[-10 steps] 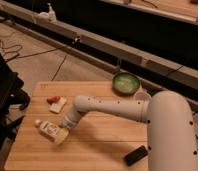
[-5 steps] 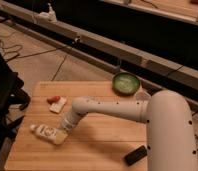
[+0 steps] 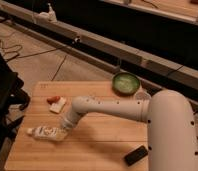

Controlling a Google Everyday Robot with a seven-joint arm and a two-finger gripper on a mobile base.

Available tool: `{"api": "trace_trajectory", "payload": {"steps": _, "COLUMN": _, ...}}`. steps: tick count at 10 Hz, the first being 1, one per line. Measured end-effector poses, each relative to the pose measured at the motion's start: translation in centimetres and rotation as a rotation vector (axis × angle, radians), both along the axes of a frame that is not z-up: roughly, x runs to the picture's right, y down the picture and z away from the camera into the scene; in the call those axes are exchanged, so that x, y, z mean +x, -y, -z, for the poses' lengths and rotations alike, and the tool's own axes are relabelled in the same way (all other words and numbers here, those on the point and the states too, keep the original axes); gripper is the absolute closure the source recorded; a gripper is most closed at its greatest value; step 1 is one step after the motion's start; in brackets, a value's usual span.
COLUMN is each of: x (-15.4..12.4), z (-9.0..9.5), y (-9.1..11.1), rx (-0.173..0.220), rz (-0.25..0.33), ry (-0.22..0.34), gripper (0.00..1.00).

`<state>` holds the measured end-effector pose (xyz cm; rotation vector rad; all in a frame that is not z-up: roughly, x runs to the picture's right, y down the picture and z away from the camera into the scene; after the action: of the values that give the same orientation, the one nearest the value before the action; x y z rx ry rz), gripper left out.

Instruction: Place the bottle in the ceramic bowl

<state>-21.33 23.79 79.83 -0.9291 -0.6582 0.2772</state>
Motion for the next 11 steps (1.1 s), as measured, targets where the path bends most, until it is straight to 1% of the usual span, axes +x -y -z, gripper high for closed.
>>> {"api": "trace_trajectory", "payload": {"steps": 2, "x": 0.0, "z": 0.2, "y": 0.7, "rx": 0.019, "rz": -0.001, "ry": 0.009, "gripper": 1.00}}
{"api": "trace_trajectory", "payload": {"steps": 5, "x": 0.6, "z": 0.6, "y": 3.0, "rx": 0.057, "rz": -0.034, "ry": 0.021, "gripper": 1.00}}
{"api": "trace_trajectory", "payload": {"steps": 6, "x": 1.4, "z": 0.6, "y": 4.1, "rx": 0.073, "rz": -0.052, "ry": 0.019, "gripper": 1.00}}
{"api": "trace_trajectory", "payload": {"steps": 8, "x": 3.9, "z": 0.6, "y": 6.8, "rx": 0.108, "rz": -0.103, "ry": 0.001, "gripper": 1.00}}
{"api": "trace_trajectory", "payload": {"steps": 9, "x": 6.0, "z": 0.5, "y": 8.5, "rx": 0.129, "rz": -0.137, "ry": -0.022, "gripper": 1.00}}
{"api": "trace_trajectory", "payload": {"steps": 10, "x": 7.1, "z": 0.4, "y": 9.2, "rx": 0.136, "rz": -0.150, "ry": -0.034, "gripper": 1.00}}
{"api": "trace_trajectory", "payload": {"steps": 11, "x": 9.3, "z": 0.2, "y": 10.4, "rx": 0.141, "rz": -0.171, "ry": -0.056, "gripper": 1.00}}
